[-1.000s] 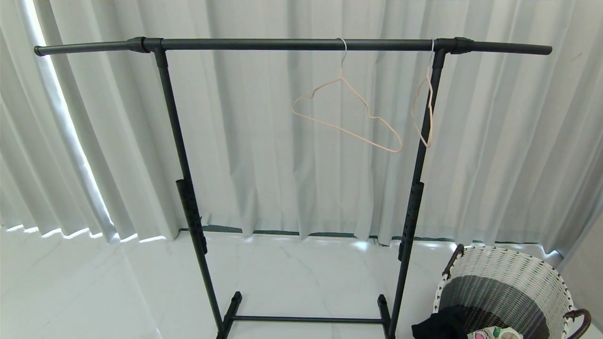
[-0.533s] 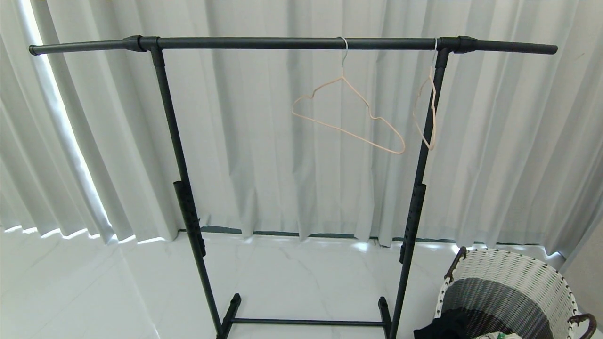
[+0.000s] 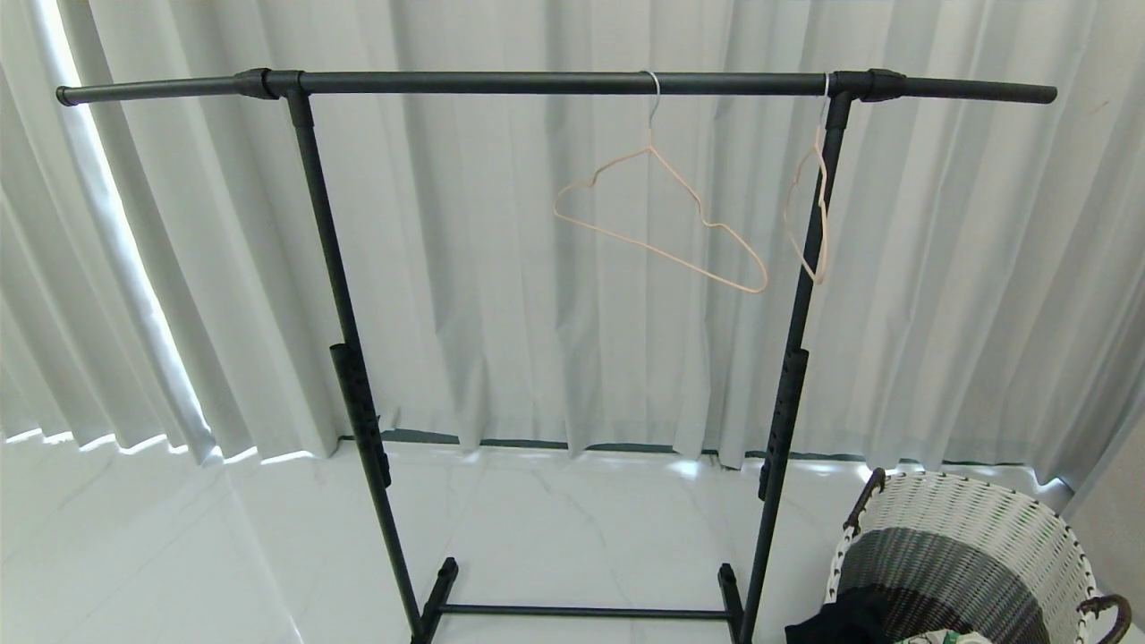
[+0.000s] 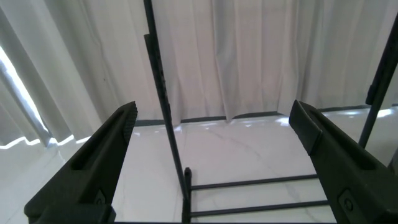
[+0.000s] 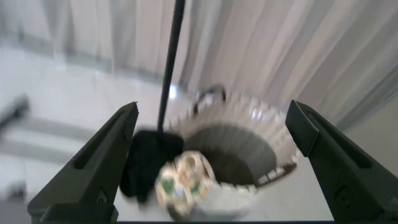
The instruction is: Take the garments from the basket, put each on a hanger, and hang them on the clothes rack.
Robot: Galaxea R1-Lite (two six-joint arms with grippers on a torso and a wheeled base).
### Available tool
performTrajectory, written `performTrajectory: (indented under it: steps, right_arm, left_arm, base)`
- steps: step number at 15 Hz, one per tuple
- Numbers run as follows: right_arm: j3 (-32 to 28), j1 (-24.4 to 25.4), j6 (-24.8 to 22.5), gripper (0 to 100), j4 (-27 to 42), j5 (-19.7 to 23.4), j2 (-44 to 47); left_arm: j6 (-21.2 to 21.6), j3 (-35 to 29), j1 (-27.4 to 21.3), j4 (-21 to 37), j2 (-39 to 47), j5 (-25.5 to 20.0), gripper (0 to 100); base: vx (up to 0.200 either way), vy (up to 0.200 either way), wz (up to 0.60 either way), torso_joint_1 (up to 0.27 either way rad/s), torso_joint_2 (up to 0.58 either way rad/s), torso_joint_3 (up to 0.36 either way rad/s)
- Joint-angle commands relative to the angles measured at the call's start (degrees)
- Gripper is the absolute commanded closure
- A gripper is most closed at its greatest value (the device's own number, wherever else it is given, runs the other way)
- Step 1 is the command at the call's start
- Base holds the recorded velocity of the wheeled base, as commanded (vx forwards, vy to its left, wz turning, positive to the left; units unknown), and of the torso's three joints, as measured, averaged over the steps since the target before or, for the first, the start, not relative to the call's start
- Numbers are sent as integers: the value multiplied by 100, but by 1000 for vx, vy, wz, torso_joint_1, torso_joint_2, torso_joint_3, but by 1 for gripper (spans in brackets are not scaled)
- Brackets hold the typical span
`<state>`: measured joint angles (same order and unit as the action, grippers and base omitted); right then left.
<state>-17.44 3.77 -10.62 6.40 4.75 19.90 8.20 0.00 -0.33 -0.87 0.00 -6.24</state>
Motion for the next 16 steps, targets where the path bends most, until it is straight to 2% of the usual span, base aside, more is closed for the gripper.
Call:
performTrajectory:
  steps: [1, 4, 6, 7, 8, 9, 14, 16]
  right_arm:
    - [-1798, 247, -1549, 0, 652, 17, 4154]
    - [-1921, 177, -2603, 0, 195, -10, 6351]
    - [-1754, -16, -2972, 0, -297, -27, 7230]
    - [-1674, -157, -3122, 0, -438, -150, 7476]
    - [-1587, -306, -3280, 0, -455, -449, 7608]
    - [-1490, -429, -3385, 0, -464, -669, 7722]
    - [-1015, -526, -3412, 0, -772, -695, 8188]
    - [-848, -526, -3412, 0, -1440, -713, 8619]
  left_arm:
    - [15, 0, -2, -1, 0, 0, 0]
    - [15, 0, -2, -1, 0, 0, 0]
    - [-3, 0, -2, -1, 0, -9, 0]
    - [-3, 0, -2, -1, 0, 0, 0]
    - [-3, 0, -2, -1, 9, -9, 0]
    - [-3, 0, -2, -1, 0, -9, 0]
    - [-12, 0, -2, -1, 0, -9, 0]
    - [-12, 0, -2, -1, 0, -9, 0]
  base:
    - [0, 0, 0, 0, 0, 0]
    - [0, 0, 0, 0, 0, 0]
    - [0, 0, 0, 0, 0, 0]
    - [0, 0, 0, 0, 0, 0]
    - [0, 0, 0, 0, 0, 0]
    - [0, 0, 0, 0, 0, 0]
    - [0, 0, 0, 0, 0, 0]
    - [0, 0, 0, 0, 0, 0]
